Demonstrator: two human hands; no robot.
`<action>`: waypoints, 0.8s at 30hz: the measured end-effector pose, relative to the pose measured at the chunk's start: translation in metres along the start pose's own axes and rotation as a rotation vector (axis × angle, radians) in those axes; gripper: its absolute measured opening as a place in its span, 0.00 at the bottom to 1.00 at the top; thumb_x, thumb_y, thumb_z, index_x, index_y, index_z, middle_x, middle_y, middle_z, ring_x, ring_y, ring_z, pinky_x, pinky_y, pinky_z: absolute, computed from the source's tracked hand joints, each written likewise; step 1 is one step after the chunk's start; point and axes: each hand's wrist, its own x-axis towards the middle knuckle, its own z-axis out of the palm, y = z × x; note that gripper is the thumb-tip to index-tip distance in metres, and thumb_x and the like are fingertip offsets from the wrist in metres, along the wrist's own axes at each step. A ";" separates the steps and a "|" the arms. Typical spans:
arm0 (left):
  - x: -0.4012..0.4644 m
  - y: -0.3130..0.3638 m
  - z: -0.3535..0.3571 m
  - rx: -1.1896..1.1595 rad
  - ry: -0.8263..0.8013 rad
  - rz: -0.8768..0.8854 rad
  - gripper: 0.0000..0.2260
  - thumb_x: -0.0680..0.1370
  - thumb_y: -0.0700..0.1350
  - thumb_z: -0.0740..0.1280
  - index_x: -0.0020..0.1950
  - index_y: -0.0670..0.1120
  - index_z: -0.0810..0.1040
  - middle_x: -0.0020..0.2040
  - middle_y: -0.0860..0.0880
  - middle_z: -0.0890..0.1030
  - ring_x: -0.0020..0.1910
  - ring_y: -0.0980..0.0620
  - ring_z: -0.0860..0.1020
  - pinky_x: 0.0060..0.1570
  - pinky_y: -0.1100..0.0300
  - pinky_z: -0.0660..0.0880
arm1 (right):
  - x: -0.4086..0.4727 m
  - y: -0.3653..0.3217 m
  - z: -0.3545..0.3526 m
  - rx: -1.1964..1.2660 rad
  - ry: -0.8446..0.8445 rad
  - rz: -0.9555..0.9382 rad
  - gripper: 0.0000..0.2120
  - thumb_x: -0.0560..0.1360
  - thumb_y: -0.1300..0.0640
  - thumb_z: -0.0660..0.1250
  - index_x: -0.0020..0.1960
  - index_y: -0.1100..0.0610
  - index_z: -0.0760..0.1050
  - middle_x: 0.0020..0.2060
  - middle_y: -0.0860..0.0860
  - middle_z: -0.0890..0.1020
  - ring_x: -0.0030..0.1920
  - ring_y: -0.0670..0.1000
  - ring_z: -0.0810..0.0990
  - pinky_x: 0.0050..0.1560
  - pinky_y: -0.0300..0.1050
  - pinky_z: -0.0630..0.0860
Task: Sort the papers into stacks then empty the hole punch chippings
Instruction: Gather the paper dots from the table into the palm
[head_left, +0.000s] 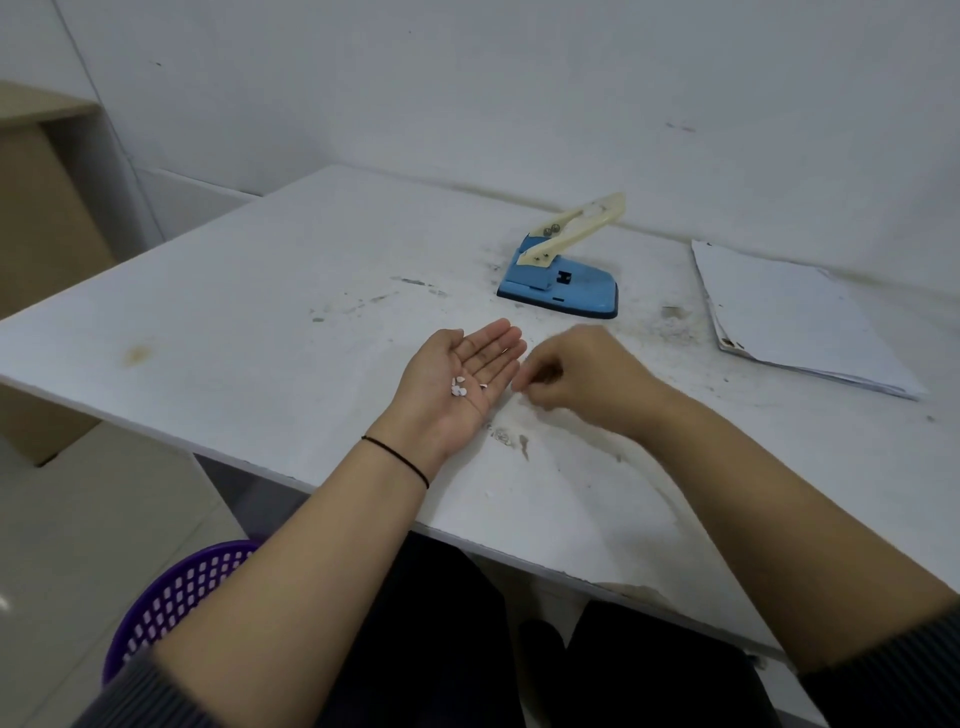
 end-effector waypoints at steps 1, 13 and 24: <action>0.000 0.000 0.001 -0.010 0.000 -0.004 0.18 0.80 0.43 0.50 0.55 0.35 0.76 0.53 0.39 0.80 0.53 0.44 0.79 0.52 0.55 0.76 | 0.002 -0.002 -0.006 0.091 0.035 0.020 0.08 0.68 0.66 0.69 0.41 0.55 0.84 0.28 0.43 0.81 0.28 0.38 0.77 0.33 0.26 0.70; -0.007 0.002 0.009 -0.137 0.050 -0.049 0.17 0.80 0.38 0.50 0.36 0.36 0.73 0.26 0.43 0.79 0.19 0.52 0.75 0.27 0.63 0.76 | 0.019 -0.036 -0.002 0.086 -0.056 -0.058 0.09 0.73 0.65 0.66 0.47 0.58 0.84 0.40 0.52 0.86 0.40 0.46 0.83 0.44 0.35 0.77; -0.003 0.001 0.002 -0.051 0.055 -0.053 0.16 0.79 0.39 0.51 0.48 0.34 0.77 0.45 0.38 0.82 0.46 0.46 0.80 0.54 0.53 0.76 | 0.008 -0.022 -0.007 0.325 0.040 -0.060 0.10 0.70 0.68 0.69 0.46 0.57 0.83 0.42 0.50 0.86 0.44 0.44 0.84 0.49 0.33 0.79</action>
